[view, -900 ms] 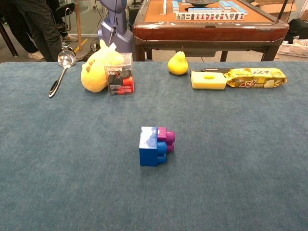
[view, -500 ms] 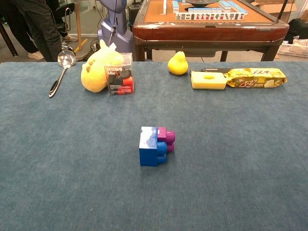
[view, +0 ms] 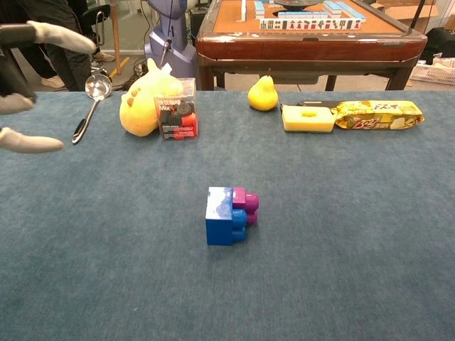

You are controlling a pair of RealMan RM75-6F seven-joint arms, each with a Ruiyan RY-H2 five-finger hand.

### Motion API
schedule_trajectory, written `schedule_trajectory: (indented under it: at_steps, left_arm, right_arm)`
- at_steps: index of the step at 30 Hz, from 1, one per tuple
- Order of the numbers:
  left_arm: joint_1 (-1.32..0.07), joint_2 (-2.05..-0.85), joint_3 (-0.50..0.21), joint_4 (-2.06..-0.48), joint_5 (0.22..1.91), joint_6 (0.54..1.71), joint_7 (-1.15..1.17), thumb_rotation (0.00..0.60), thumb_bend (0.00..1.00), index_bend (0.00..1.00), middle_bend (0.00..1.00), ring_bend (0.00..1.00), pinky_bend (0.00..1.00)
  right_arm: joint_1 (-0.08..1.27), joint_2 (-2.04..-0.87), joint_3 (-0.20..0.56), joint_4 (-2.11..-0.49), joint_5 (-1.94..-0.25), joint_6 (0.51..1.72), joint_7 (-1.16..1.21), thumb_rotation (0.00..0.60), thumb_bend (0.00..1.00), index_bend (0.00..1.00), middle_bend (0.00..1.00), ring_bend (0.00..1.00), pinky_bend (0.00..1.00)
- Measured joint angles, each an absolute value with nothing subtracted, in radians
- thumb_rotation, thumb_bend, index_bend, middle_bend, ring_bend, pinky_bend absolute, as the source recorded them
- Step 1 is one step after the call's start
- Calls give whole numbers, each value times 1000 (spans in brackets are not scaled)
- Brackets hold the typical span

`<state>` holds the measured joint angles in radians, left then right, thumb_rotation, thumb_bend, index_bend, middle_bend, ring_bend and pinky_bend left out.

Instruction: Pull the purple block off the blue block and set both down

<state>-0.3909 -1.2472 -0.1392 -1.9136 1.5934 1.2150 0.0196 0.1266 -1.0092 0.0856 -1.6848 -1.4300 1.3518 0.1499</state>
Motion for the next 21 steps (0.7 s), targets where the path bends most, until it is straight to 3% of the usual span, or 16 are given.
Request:
schedule_trajectory:
  at_steps: [13,21]
  left_arm:
    - [-640,-1370,-198,-1929,1325,904,216,600,0,122,1000,1000,1000]
    - [-725,-1454,-205,-1882,1232,848,271,600,0,124,1000,1000,1000]
  right_arm:
    - [131,-999,83,-1668,-1419,1336,164,600,181,470,494,437,578]
    - [132,-1008,80,-1643,-1421,1332,187,600,183,470,494,437,578]
